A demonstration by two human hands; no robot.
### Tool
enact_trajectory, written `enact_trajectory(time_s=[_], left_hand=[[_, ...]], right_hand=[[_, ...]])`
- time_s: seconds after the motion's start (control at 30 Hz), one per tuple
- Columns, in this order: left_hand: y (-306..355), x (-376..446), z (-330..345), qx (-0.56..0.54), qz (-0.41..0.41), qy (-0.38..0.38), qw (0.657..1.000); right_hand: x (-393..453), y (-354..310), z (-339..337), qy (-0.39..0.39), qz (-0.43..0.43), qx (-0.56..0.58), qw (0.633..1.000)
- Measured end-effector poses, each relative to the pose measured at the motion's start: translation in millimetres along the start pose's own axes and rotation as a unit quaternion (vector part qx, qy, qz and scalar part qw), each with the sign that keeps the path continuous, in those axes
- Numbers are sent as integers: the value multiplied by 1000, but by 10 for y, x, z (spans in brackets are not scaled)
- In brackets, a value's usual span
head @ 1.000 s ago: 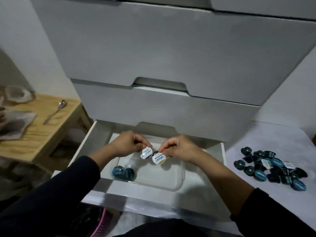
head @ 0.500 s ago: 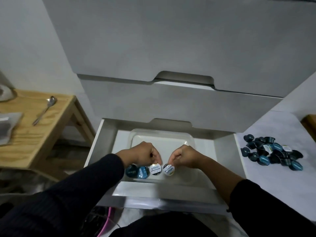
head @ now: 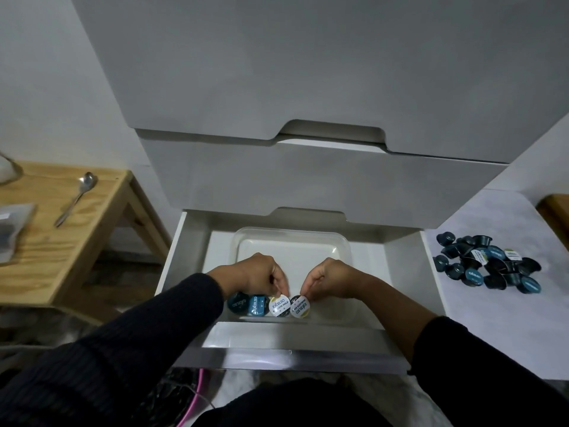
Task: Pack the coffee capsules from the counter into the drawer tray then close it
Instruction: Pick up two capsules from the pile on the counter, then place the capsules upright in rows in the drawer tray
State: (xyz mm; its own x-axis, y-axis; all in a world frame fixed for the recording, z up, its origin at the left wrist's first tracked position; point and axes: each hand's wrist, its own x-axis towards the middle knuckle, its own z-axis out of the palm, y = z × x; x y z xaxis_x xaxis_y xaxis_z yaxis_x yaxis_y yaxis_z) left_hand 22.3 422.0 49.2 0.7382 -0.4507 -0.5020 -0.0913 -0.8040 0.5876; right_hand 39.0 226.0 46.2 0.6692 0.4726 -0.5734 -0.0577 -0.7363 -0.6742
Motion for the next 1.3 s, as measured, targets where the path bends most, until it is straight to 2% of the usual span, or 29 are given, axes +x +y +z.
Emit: enact_trajectory(time_s=[0.23, 0.37, 0.5, 0.67, 0.93, 1.07, 1.3], left_hand=[[46, -36, -7, 19, -28, 6, 999], [122, -83, -50, 67, -63, 25, 995], [210, -137, -41, 115, -115, 88, 983], [305, -234, 121, 122, -147, 217, 957], [632, -389, 394, 82, -119, 404, 903], [911, -332, 496, 76, -90, 440, 890], [1657, 87, 654, 62, -40, 465, 882]], right_hand=[[-55, -7, 0, -11, 11, 2, 1000], [-123, -40, 1, 19, 4, 9, 1000], [-195, -141, 49, 81, -19, -66, 994], [-248, -245, 217, 176, -19, -175, 969], [-508, -245, 278, 312, -36, -225, 922], [-711, -126, 155, 359, -58, -227, 904], [-1105, 379, -414, 377, -44, -210, 901]])
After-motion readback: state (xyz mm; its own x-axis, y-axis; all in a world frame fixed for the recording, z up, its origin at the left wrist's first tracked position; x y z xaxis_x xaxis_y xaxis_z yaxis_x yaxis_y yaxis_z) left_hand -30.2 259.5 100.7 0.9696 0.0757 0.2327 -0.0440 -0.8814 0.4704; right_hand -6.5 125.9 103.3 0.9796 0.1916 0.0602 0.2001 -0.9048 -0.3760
